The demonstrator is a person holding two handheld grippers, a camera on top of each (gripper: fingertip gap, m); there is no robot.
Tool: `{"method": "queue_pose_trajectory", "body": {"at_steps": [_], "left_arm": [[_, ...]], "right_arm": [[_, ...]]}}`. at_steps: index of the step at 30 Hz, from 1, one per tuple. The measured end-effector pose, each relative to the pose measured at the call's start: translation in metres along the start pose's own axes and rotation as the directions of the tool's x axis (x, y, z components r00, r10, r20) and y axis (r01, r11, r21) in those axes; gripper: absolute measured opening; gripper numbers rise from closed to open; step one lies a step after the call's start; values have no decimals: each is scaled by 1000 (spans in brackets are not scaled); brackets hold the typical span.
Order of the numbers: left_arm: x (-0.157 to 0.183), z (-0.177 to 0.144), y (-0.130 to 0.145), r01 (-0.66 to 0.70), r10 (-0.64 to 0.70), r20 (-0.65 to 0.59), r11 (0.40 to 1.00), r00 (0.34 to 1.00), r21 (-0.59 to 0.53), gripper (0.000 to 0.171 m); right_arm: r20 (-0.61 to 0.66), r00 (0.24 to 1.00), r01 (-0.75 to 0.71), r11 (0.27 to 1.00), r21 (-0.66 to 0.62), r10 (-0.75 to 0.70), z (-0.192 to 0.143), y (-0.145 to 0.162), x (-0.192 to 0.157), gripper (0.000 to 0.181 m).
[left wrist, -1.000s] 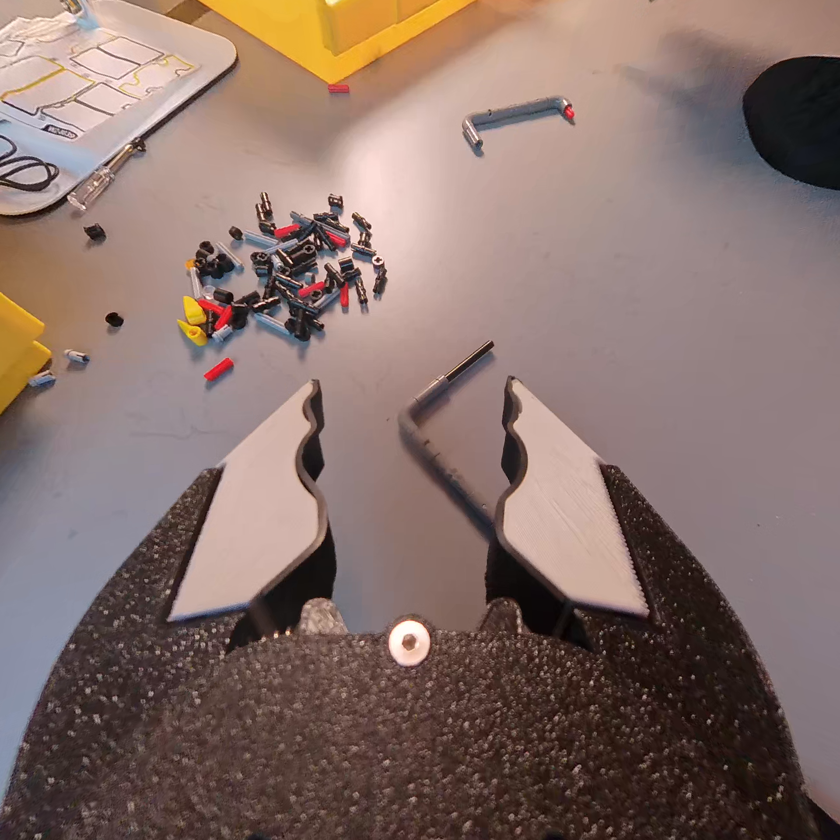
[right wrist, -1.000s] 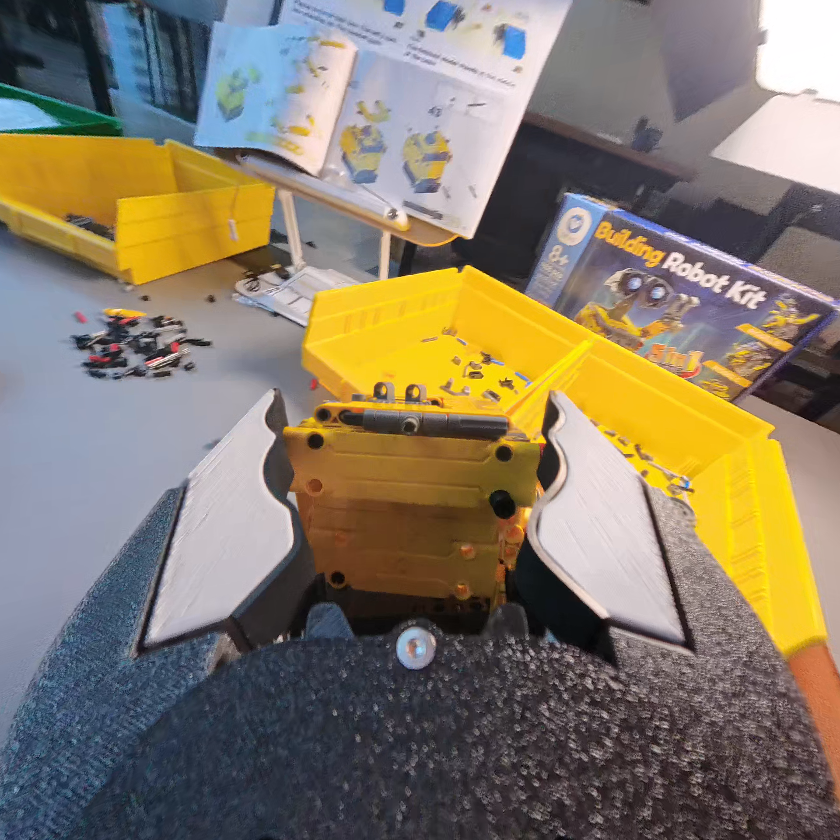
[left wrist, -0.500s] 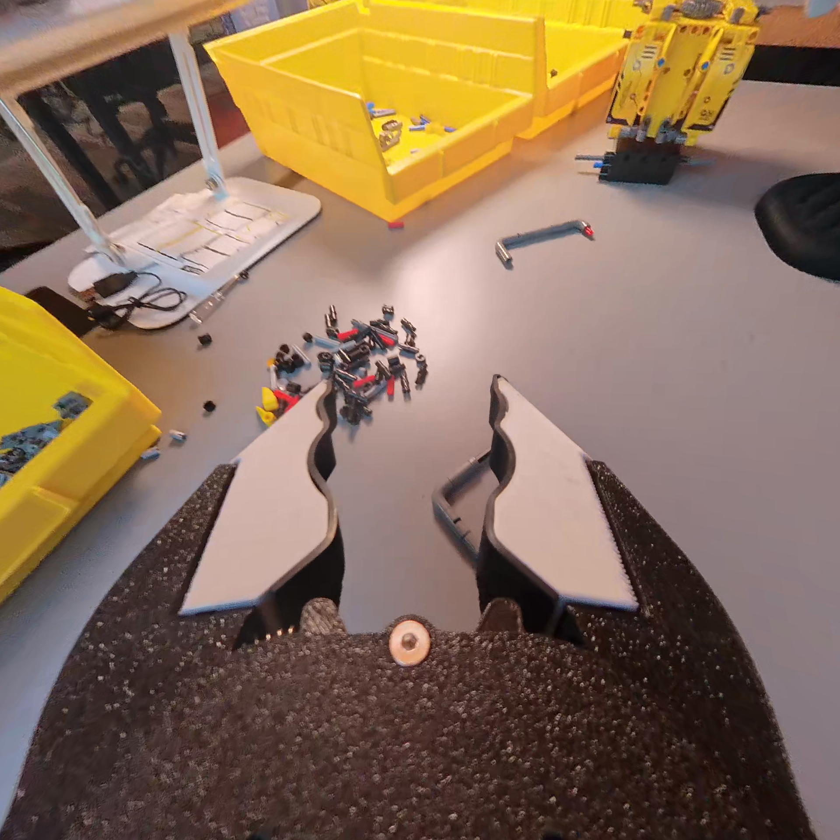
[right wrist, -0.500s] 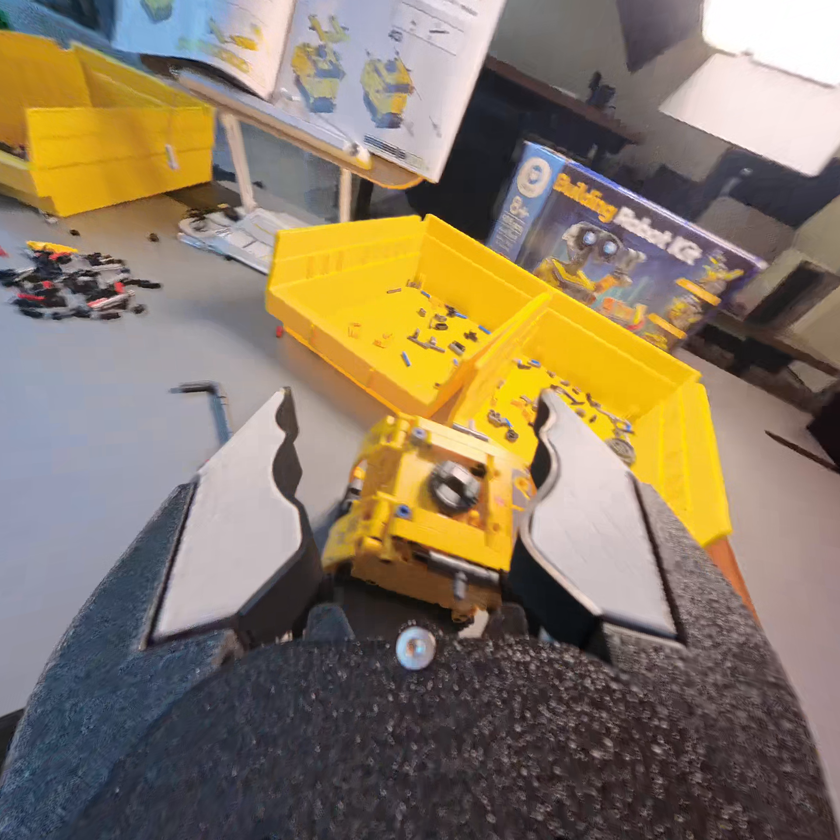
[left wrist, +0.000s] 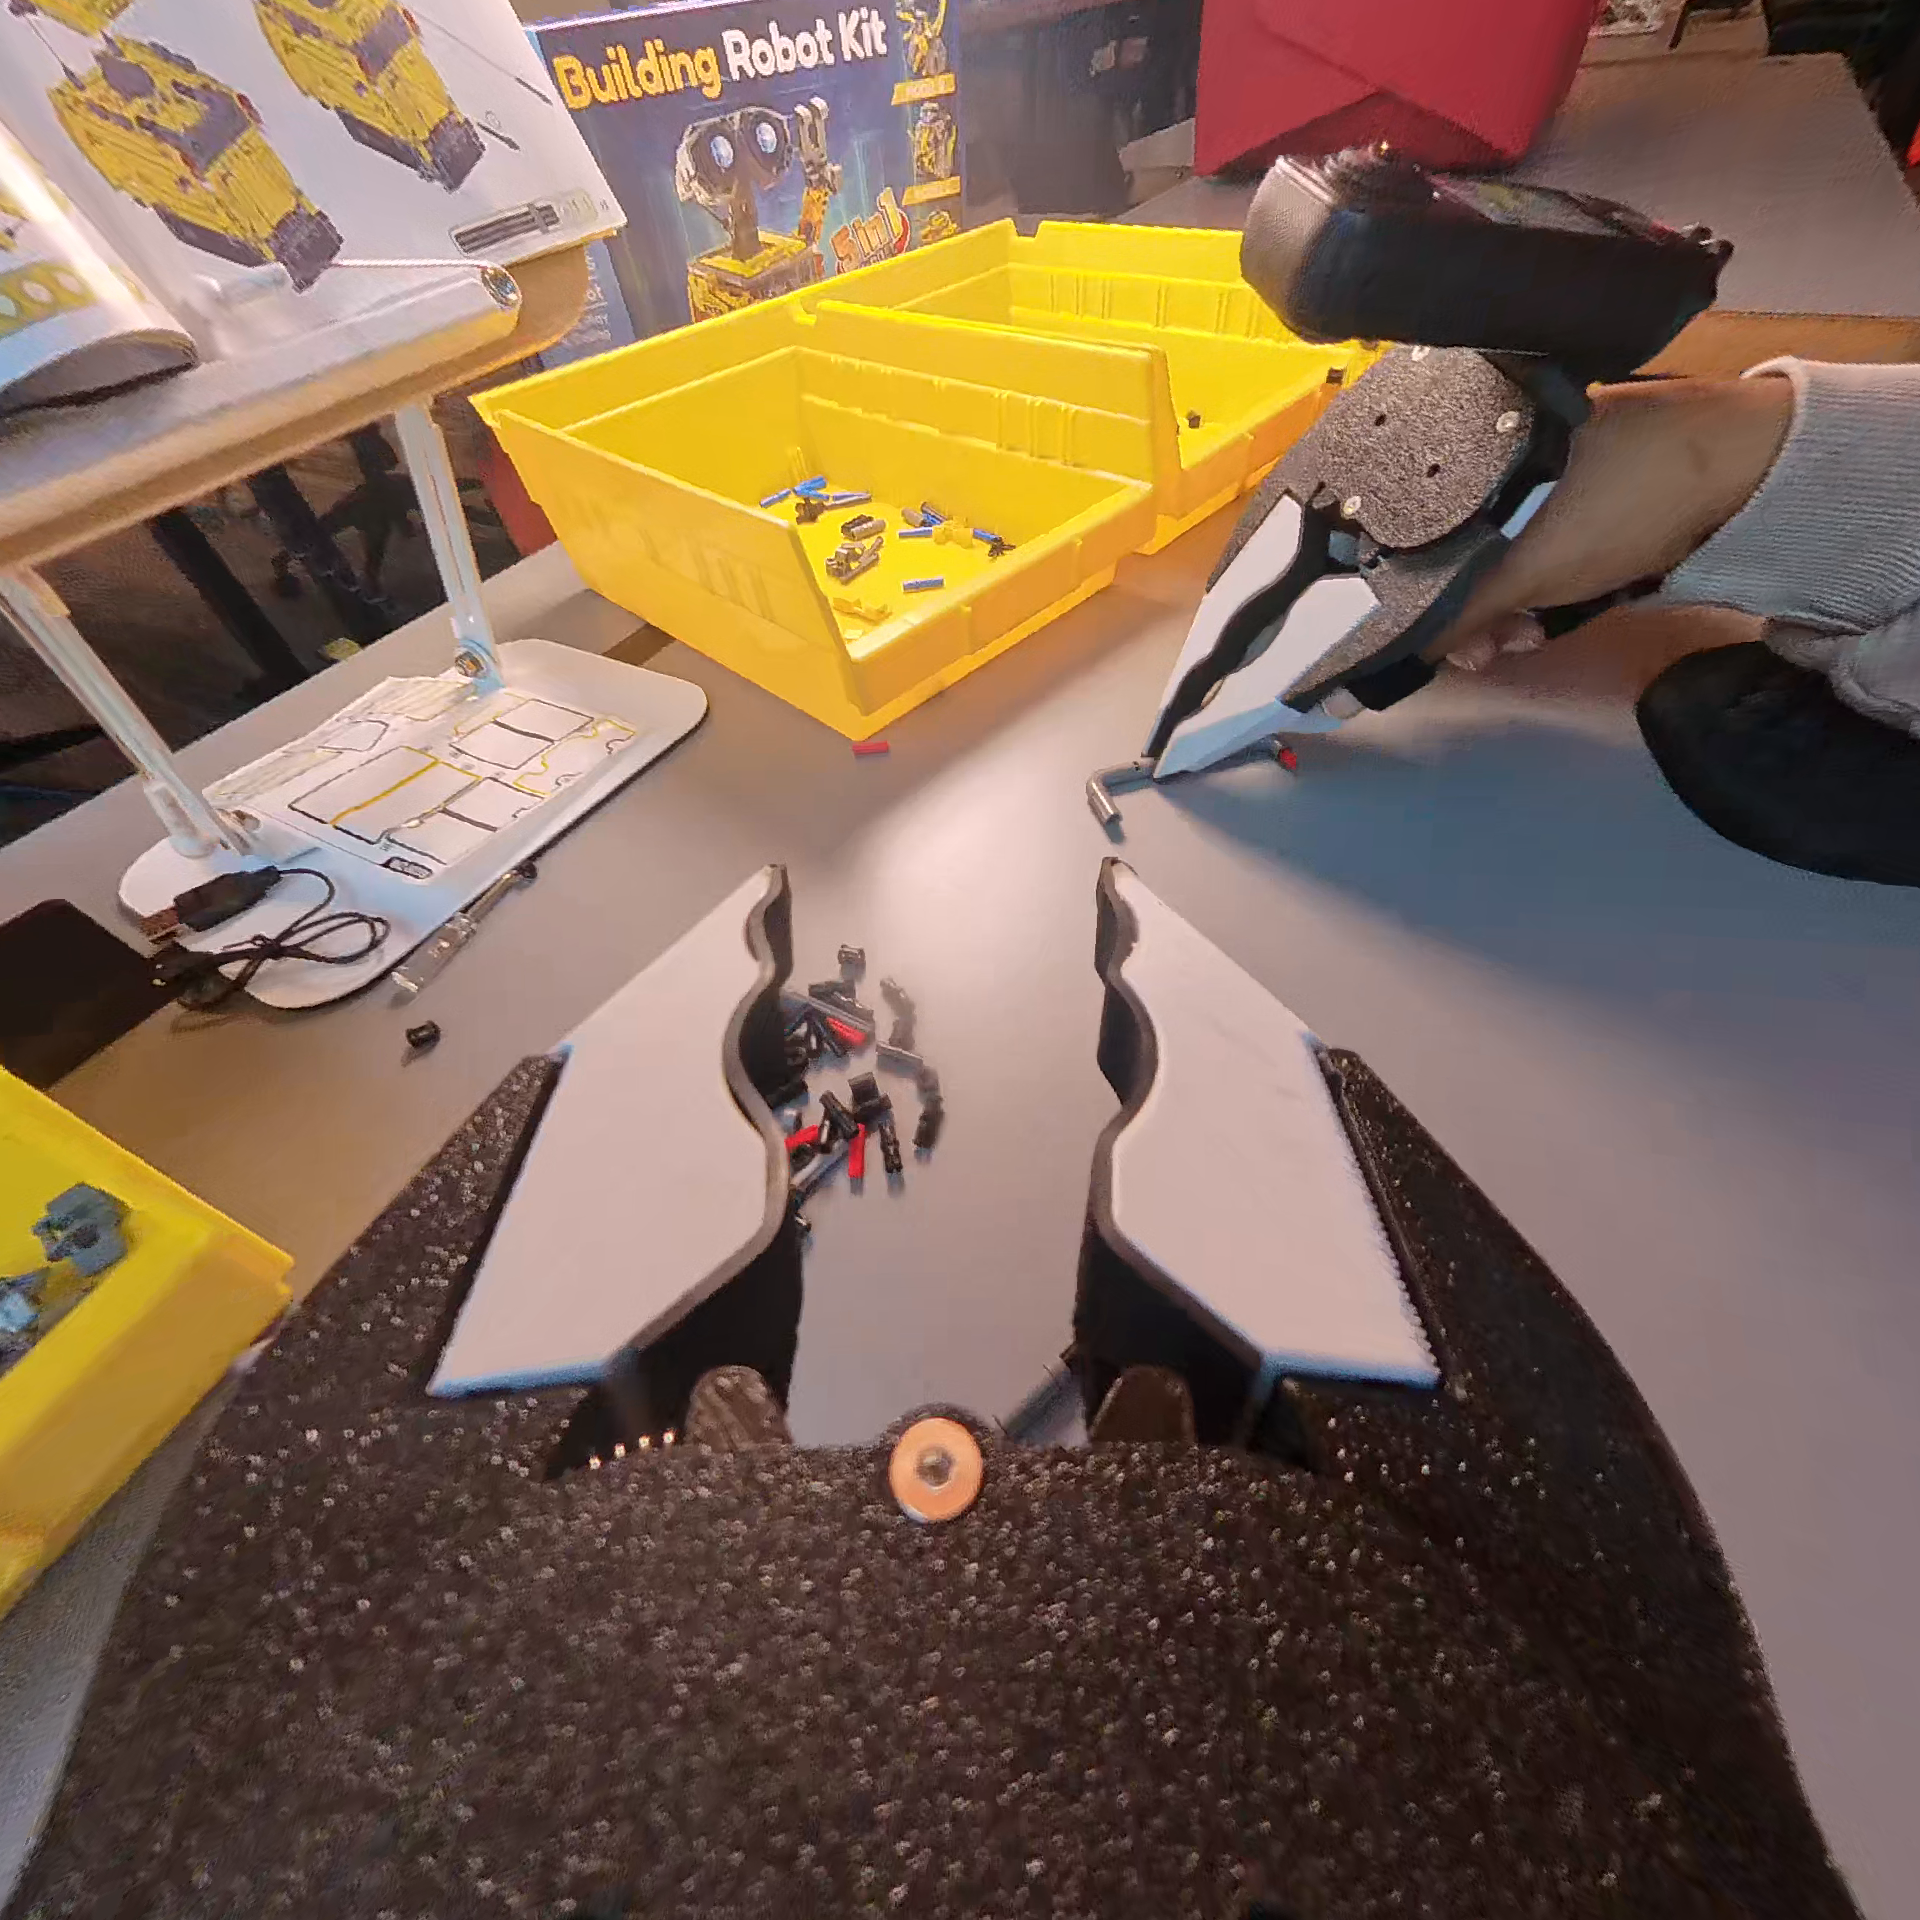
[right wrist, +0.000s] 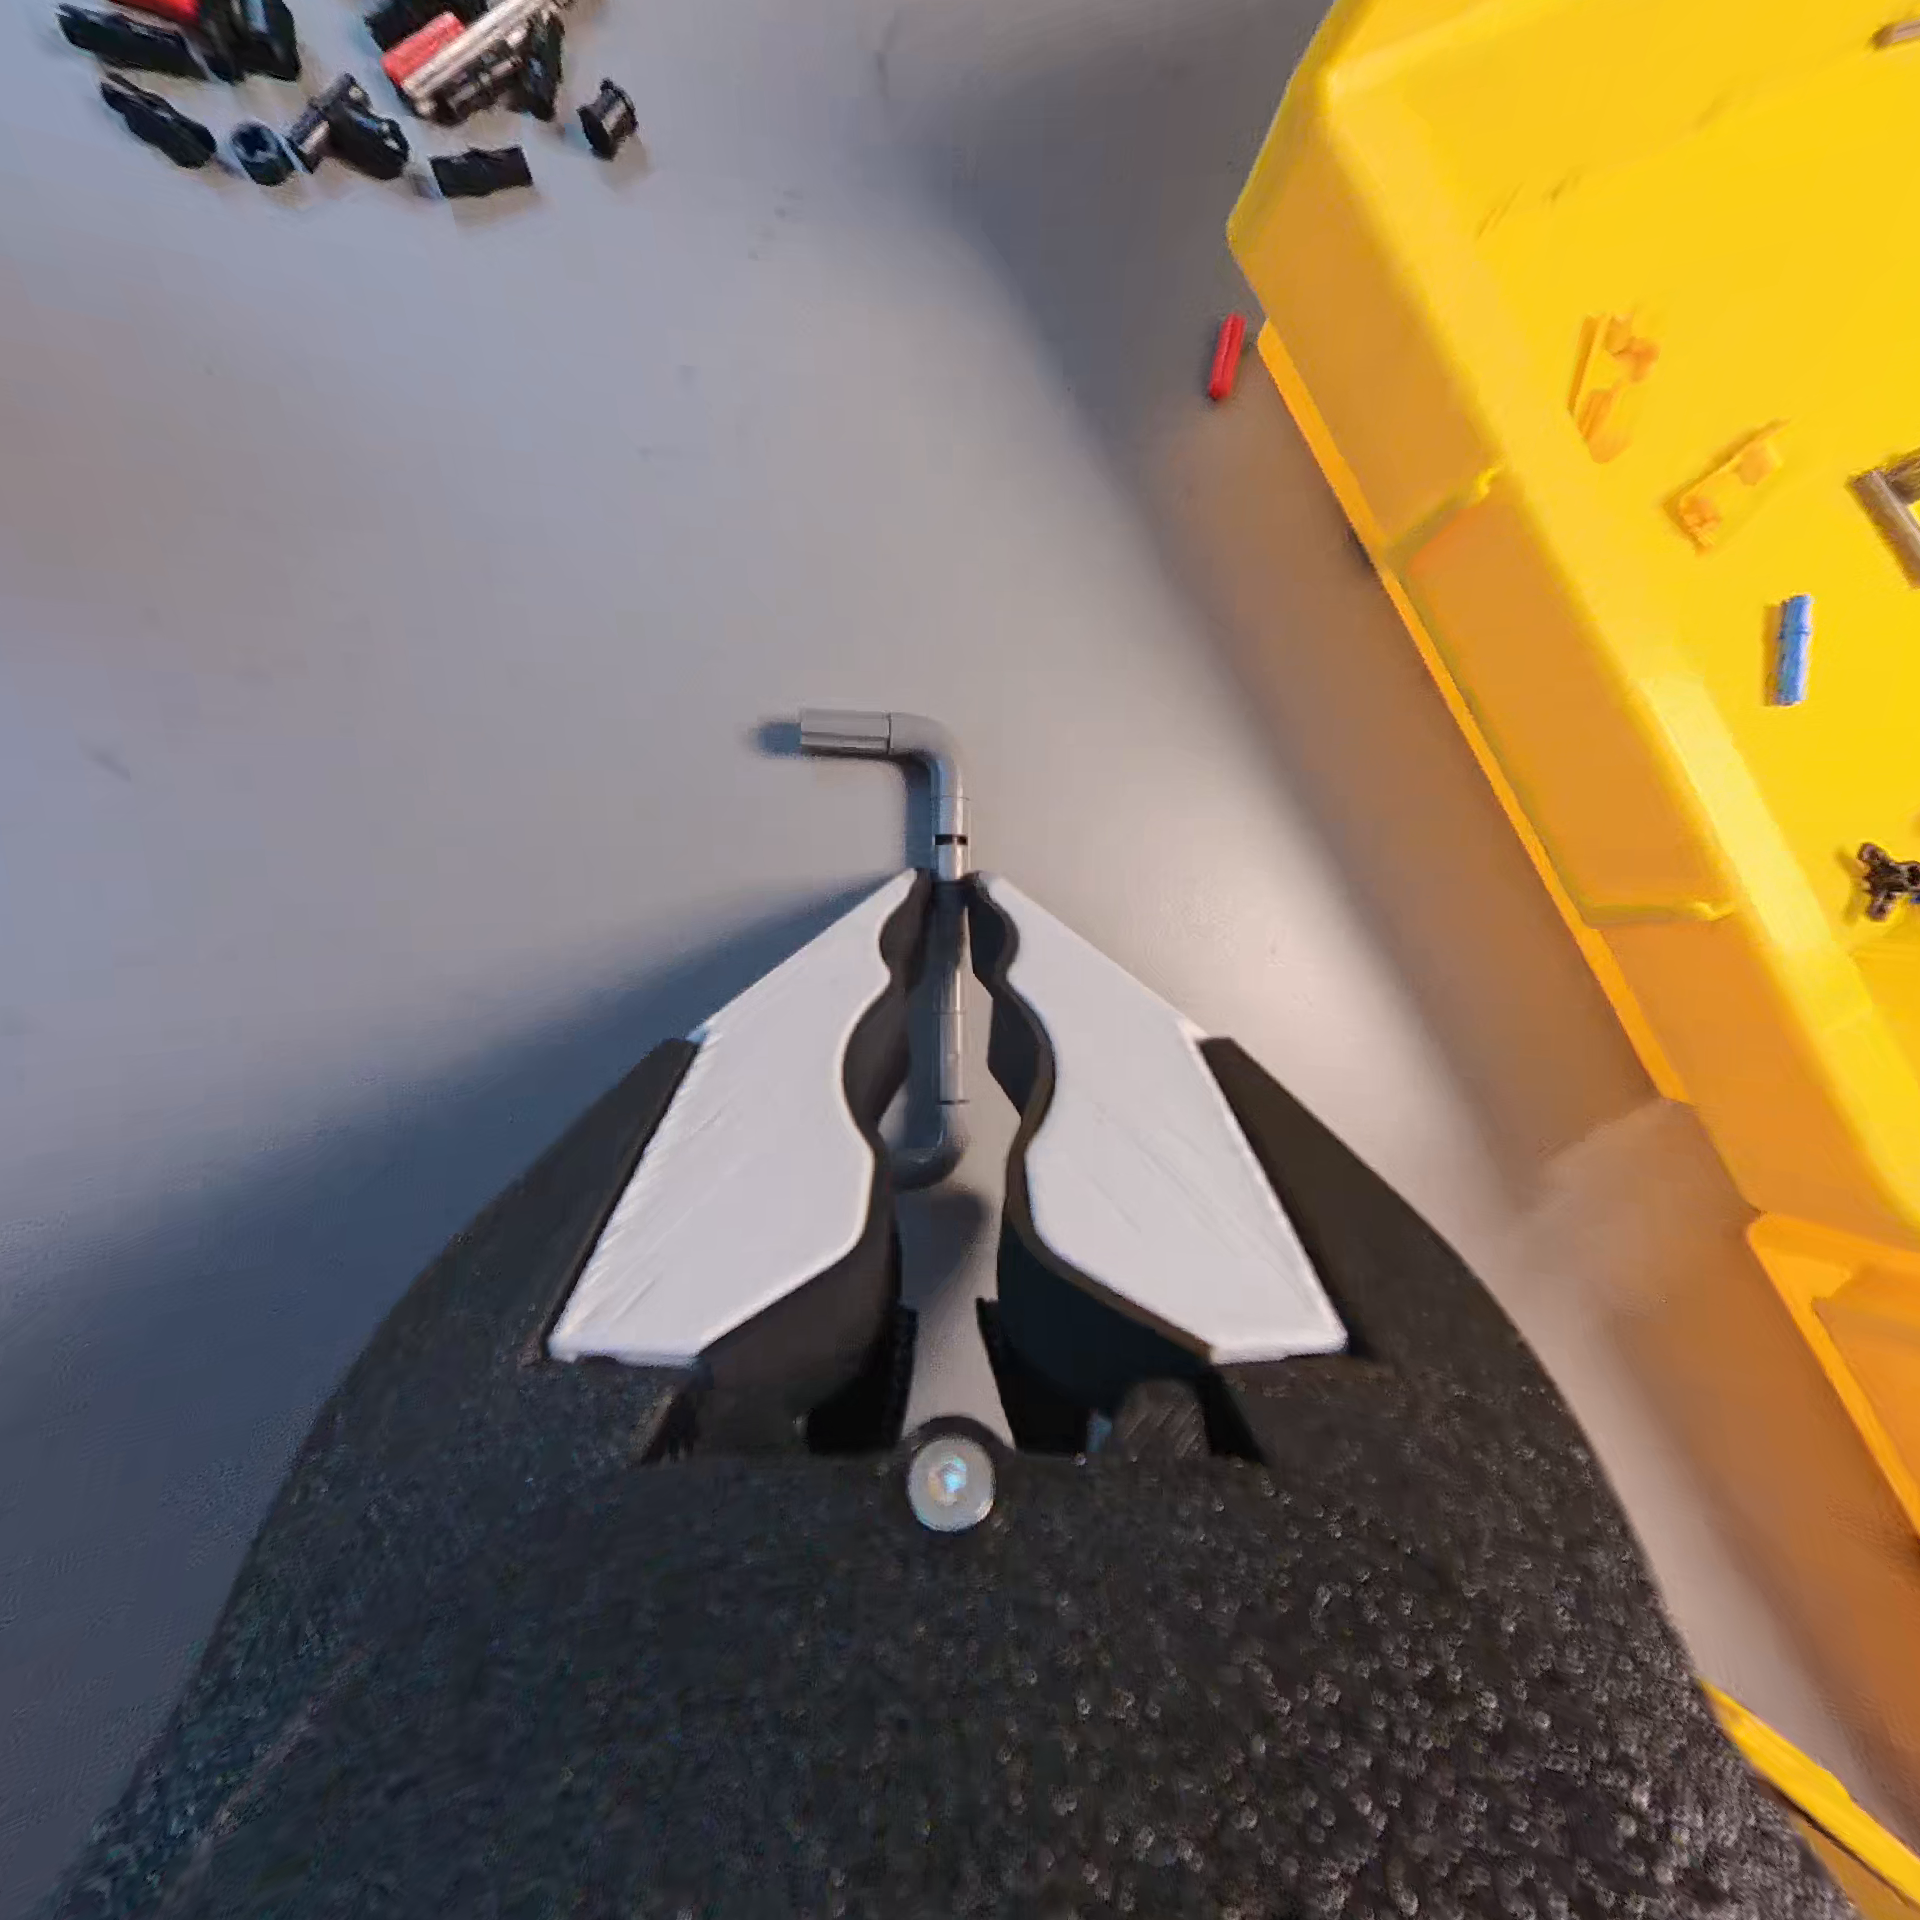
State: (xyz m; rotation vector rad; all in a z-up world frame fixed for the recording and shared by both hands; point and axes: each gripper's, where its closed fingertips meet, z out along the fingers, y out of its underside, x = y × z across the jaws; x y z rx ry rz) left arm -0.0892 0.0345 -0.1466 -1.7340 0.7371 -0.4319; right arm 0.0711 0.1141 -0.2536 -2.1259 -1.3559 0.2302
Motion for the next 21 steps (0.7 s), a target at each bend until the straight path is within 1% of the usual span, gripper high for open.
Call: {"method": "queue_pose_trajectory", "body": {"at_steps": [1, 2, 3, 4, 5, 6, 8, 9, 11, 13, 14, 16, 19, 21], "left_arm": [[4, -1, 4, 10, -10, -25, 1000, 1000, 0, 57], [8, -1, 8, 28, -28, -54, 1000, 998, -5, 57], [13, 0, 11, 53, -53, -93, 999, 994, -10, 57], [19, 1, 13, 88, -90, -143, 996, 986, -18, 57], [26, 2, 15, 132, -135, -201, 991, 970, -29, 57], [34, 3, 16, 180, -186, -264, 983, 947, -46, 57], [48, 4, 16, 271, -282, -375, 959, 883, -84, 56], [54, 3, 16, 305, -318, -421, 947, 850, -99, 55], [61, 0, 15, 357, -372, -484, 925, 792, -127, 48], [64, -6, 10, 403, -406, -532, 906, 743, -129, 38], [64, -9, 8, 423, -421, -544, 897, 726, -129, 29], [62, -10, 12, 431, -441, -528, 890, 726, -152, 13], [66, -11, 16, 436, -466, -544, 879, 697, -195, 8], [65, -10, 11, 474, -488, -558, 861, 671, -184, 7]], "right_arm": [[12, 1000, 0, 1000, 11, -1, 0, 0, -1, 4], [50, 998, 21, 999, 24, -23, 0, -2, -6, 4], [112, 991, 66, 995, 71, -73, -2, -8, -18, 4], [127, 984, 107, 982, 153, -127, -5, -21, -28, 4], [113, 976, 157, 962, 224, -186, -10, -34, -36, 4], [98, 956, 240, 926, 292, -278, -17, -48, -48, 4], [42, 868, 424, 784, 453, -494, -40, -77, -83, 4], [25, 827, 478, 727, 492, -561, -49, -86, -99, 4], [-40, 751, 579, 629, 519, -659, -59, -99, -120, 4], [-89, 689, 644, 550, 532, -720, -64, -106, -134, 4], [-125, 662, 672, 511, 536, -739, -65, -109, -139, 4], [-188, 616, 714, 441, 544, -765, -65, -112, -145, 4], [-269, 568, 752, 358, 554, -778, -68, -112, -150, 4], [-330, 546, 775, 316, 547, -770, -72, -113, -148, 4]]}}
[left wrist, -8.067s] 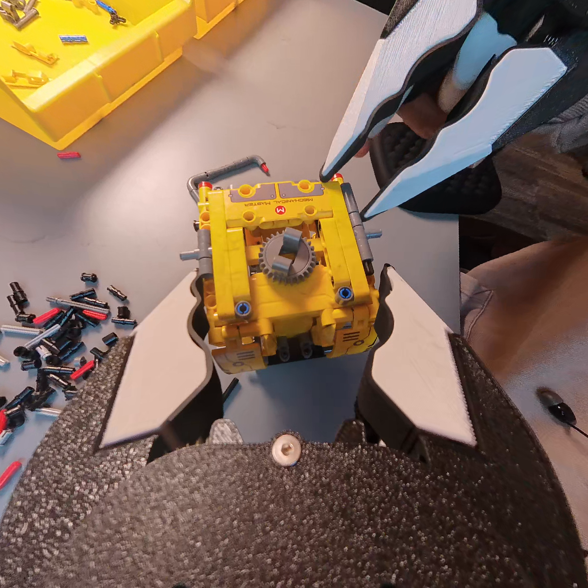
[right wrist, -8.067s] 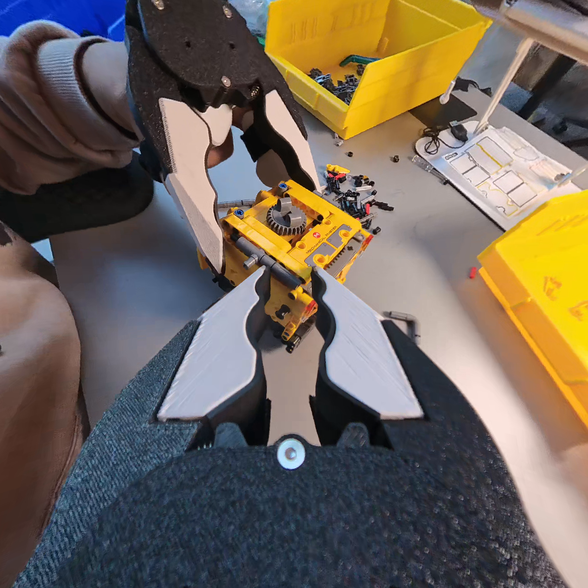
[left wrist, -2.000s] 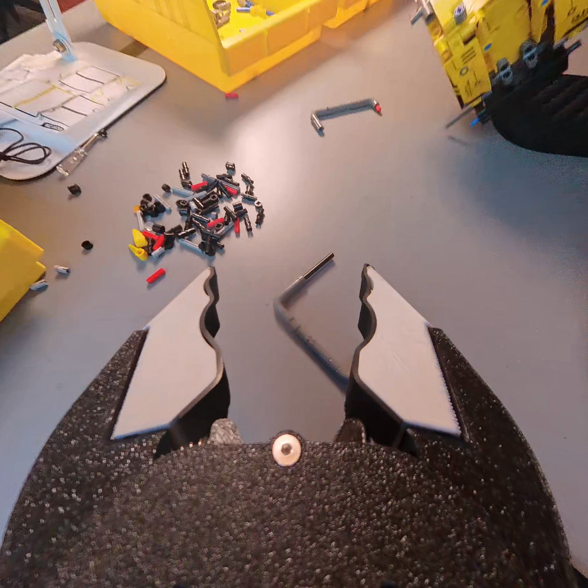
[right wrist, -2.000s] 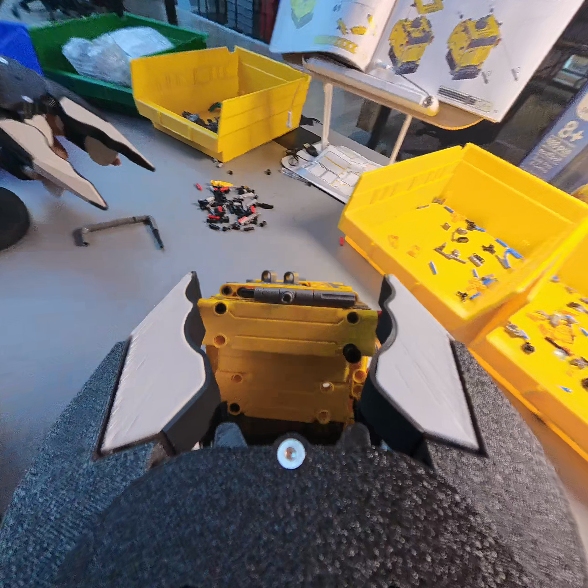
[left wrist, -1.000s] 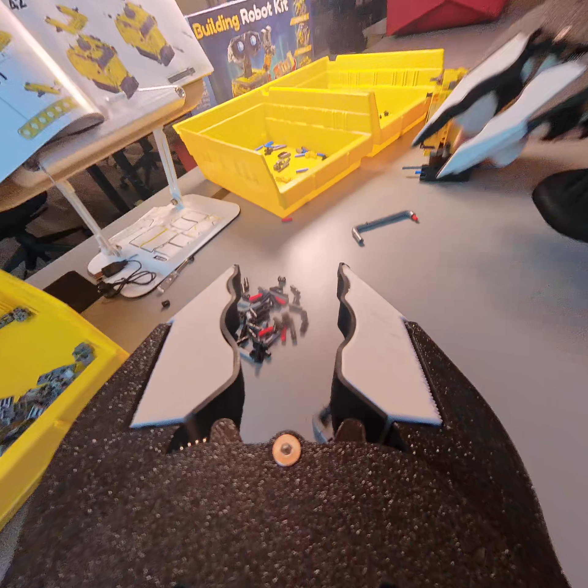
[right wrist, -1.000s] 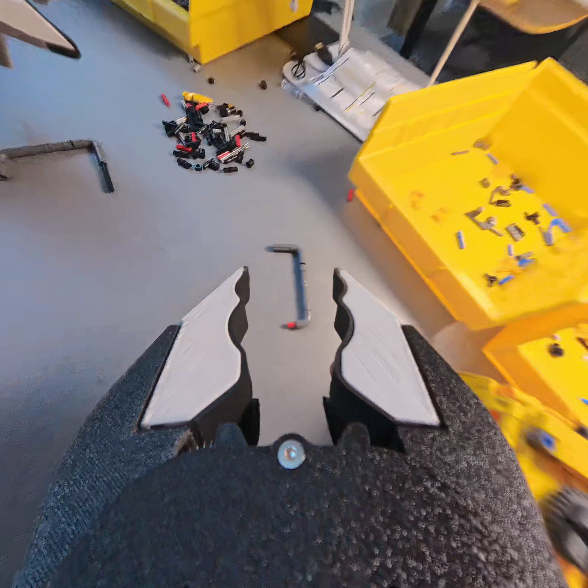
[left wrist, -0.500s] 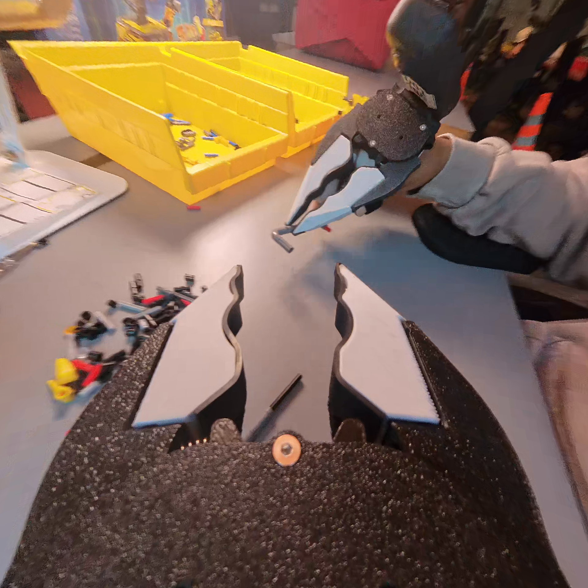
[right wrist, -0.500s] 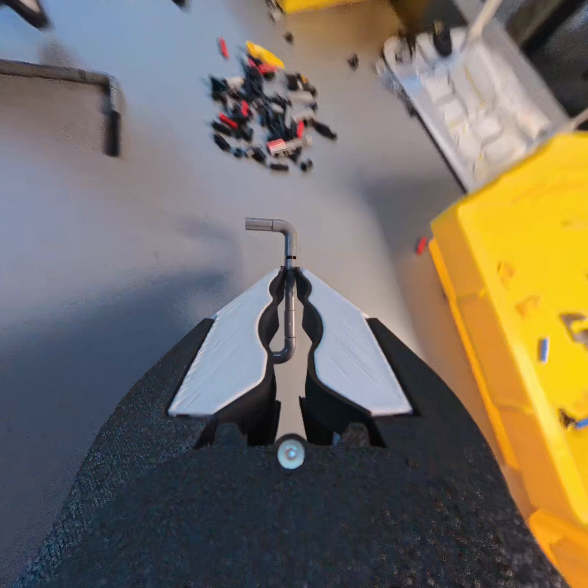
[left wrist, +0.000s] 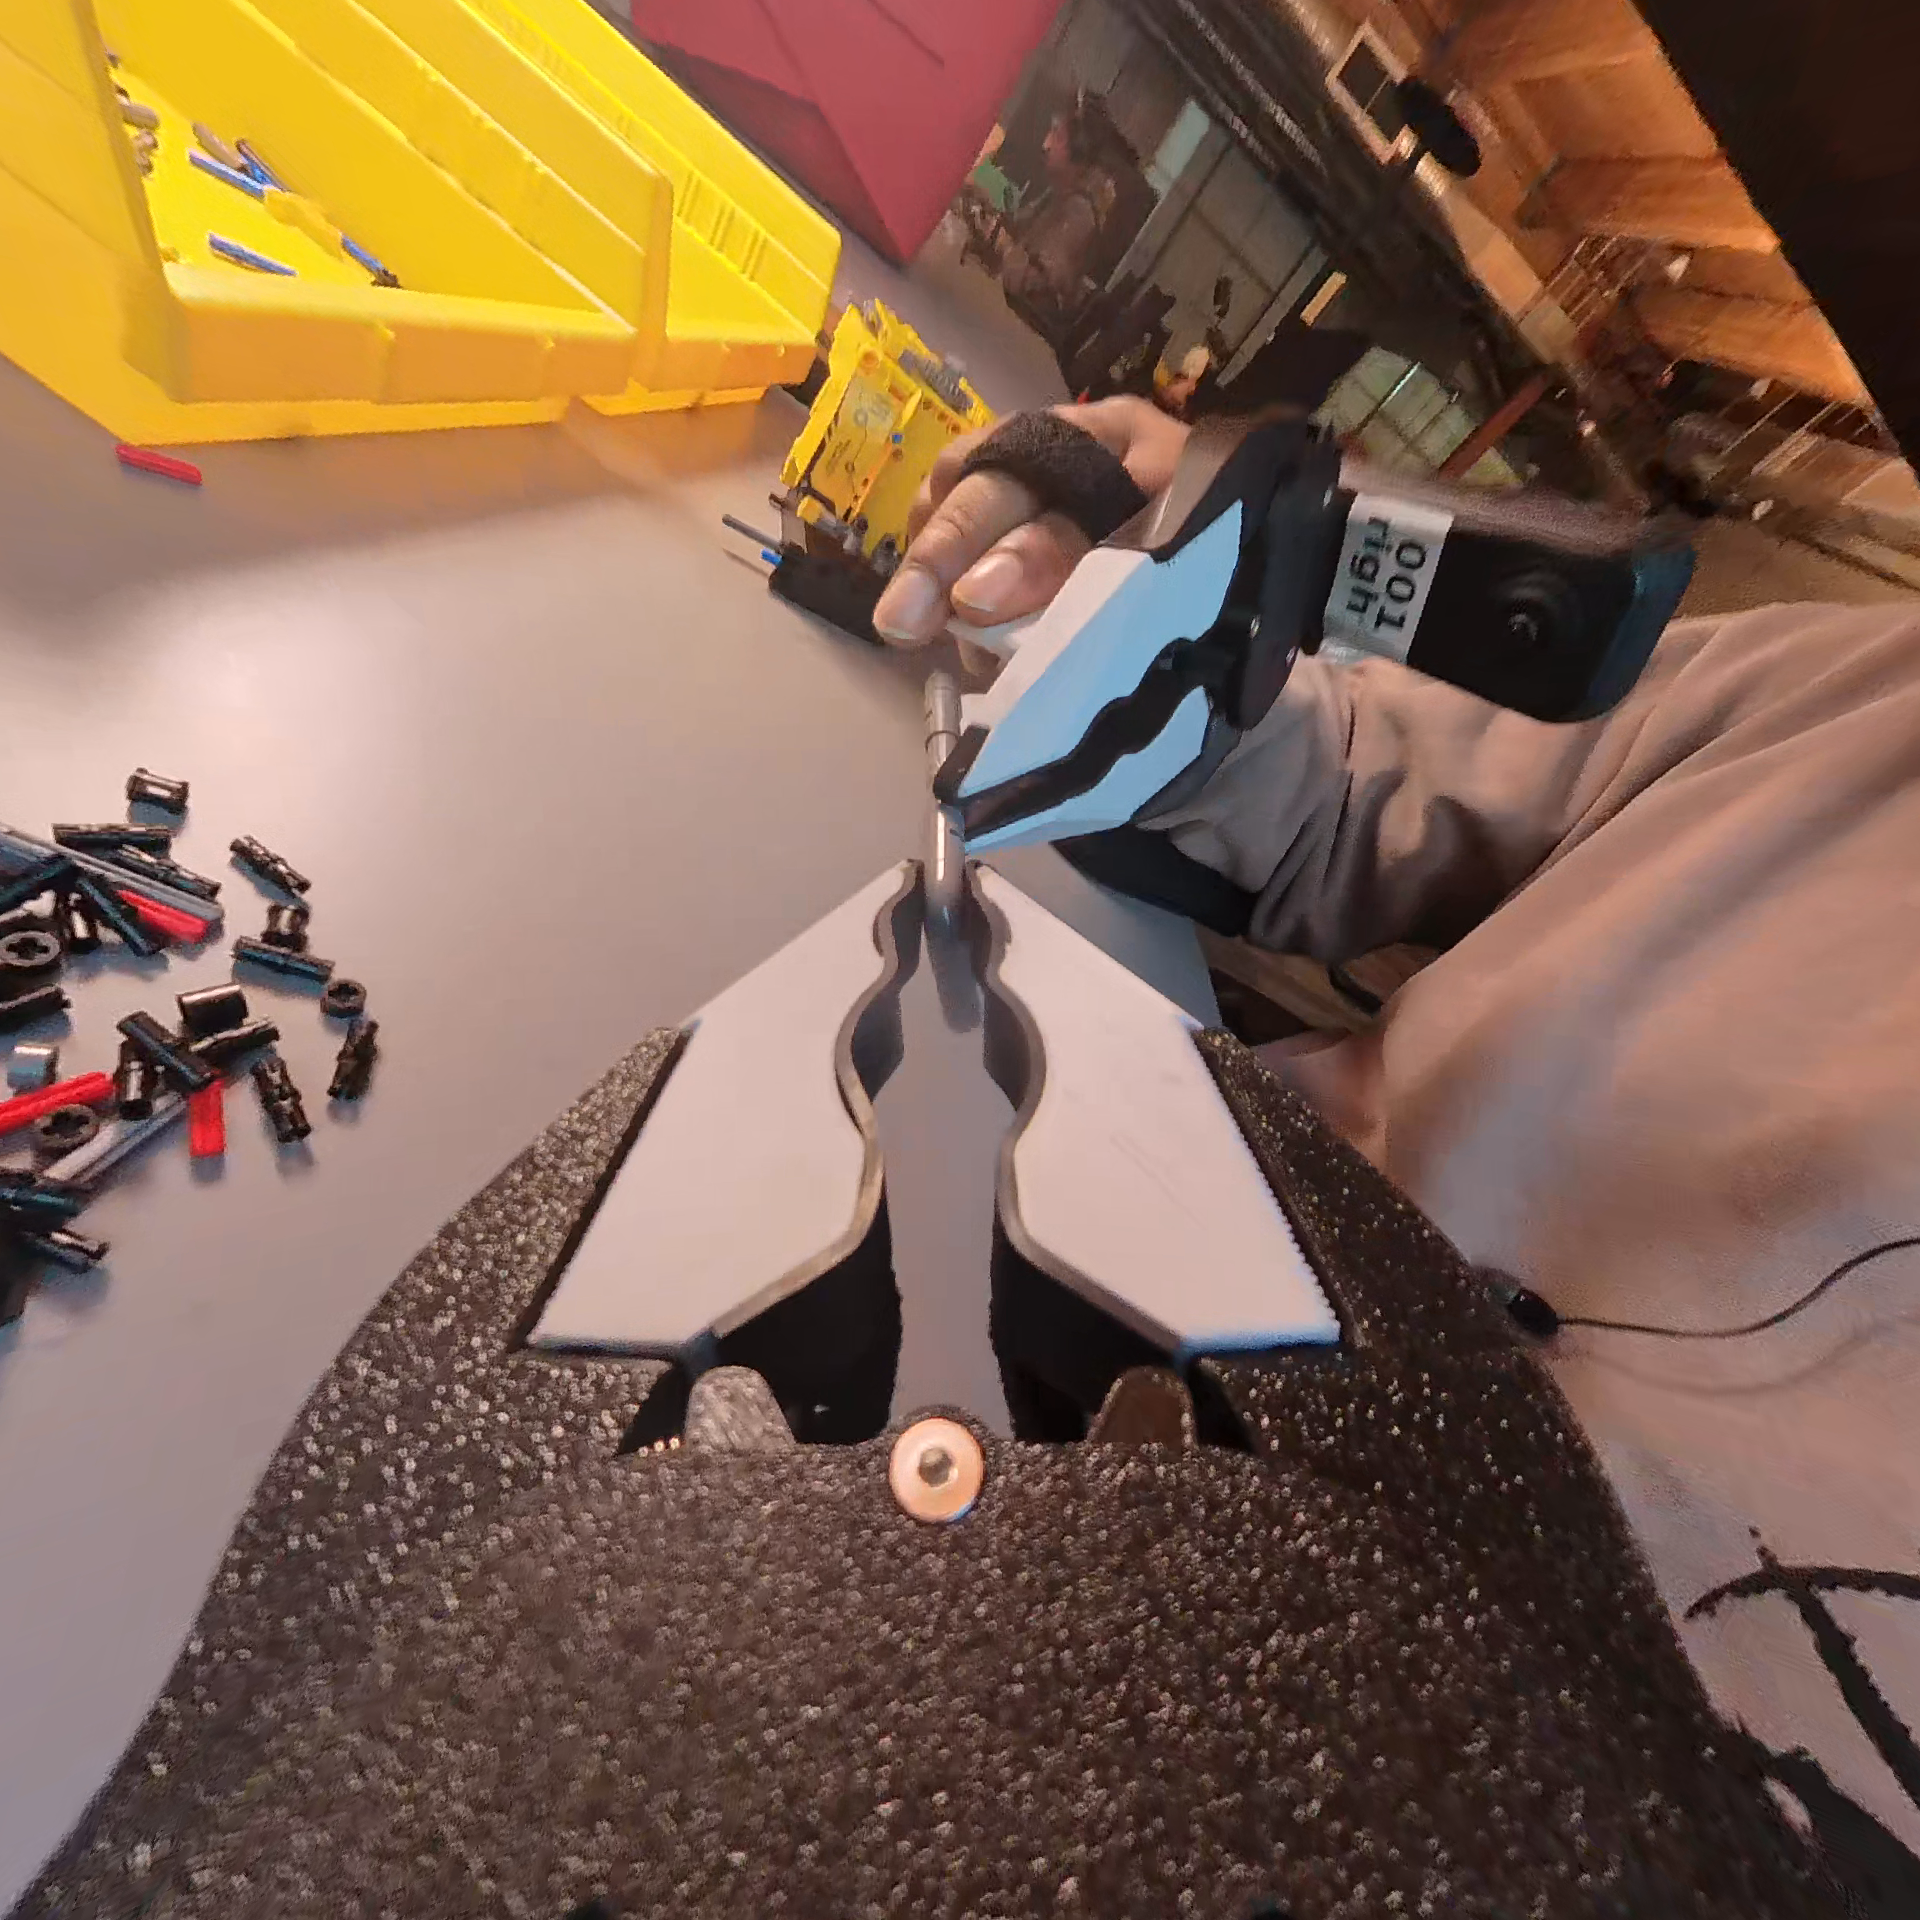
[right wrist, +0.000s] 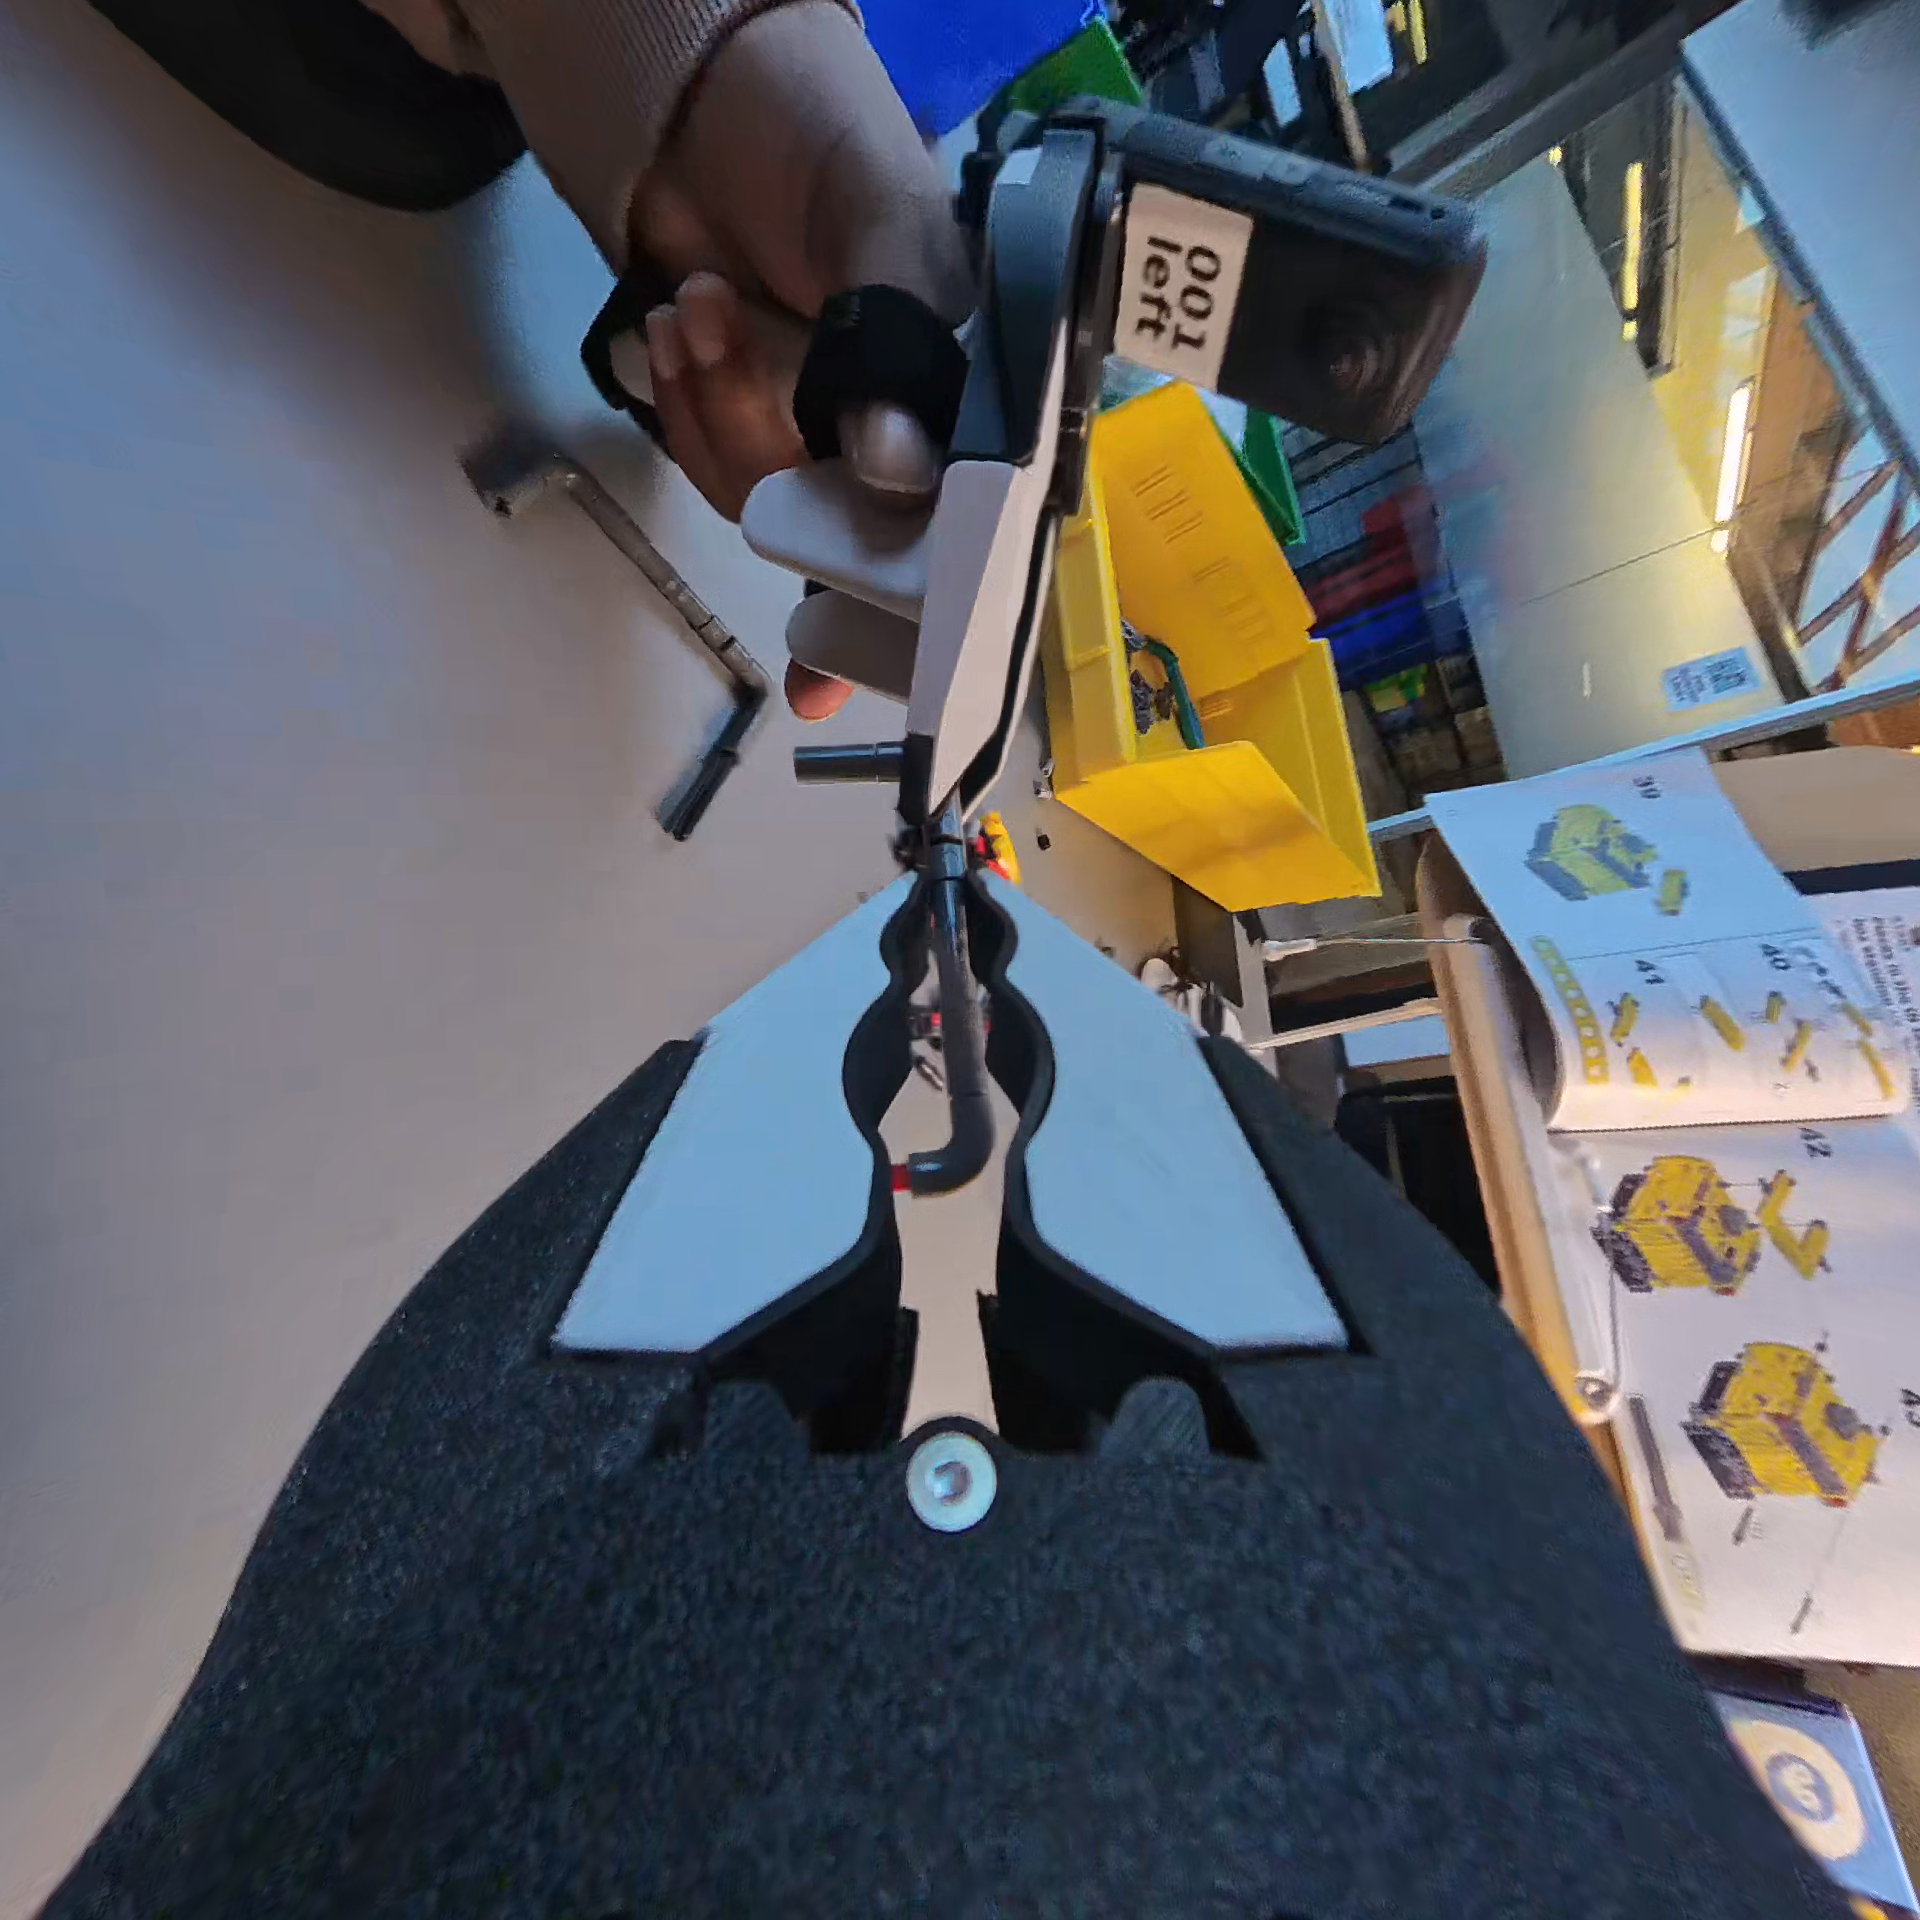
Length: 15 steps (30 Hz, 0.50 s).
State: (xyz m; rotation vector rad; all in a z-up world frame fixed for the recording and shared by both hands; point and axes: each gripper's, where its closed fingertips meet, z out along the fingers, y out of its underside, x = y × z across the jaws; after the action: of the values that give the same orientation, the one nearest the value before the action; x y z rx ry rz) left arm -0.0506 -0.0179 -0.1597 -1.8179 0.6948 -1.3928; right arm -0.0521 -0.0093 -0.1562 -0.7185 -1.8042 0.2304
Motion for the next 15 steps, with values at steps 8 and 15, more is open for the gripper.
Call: {"method": "queue_pose_trajectory", "body": {"at_steps": [8, 15], "left_arm": [[-6, -32, -53, 168, -132, -108, 874, 985, 456, 6], [8, -32, -71, 117, -56, -120, 796, 991, 594, 6]], "right_arm": [[55, 544, -784, 485, 387, 837, -27, 14, 69, 56], [371, 287, -935, 174, 309, 883, 11, -31, 32, 40]]}}
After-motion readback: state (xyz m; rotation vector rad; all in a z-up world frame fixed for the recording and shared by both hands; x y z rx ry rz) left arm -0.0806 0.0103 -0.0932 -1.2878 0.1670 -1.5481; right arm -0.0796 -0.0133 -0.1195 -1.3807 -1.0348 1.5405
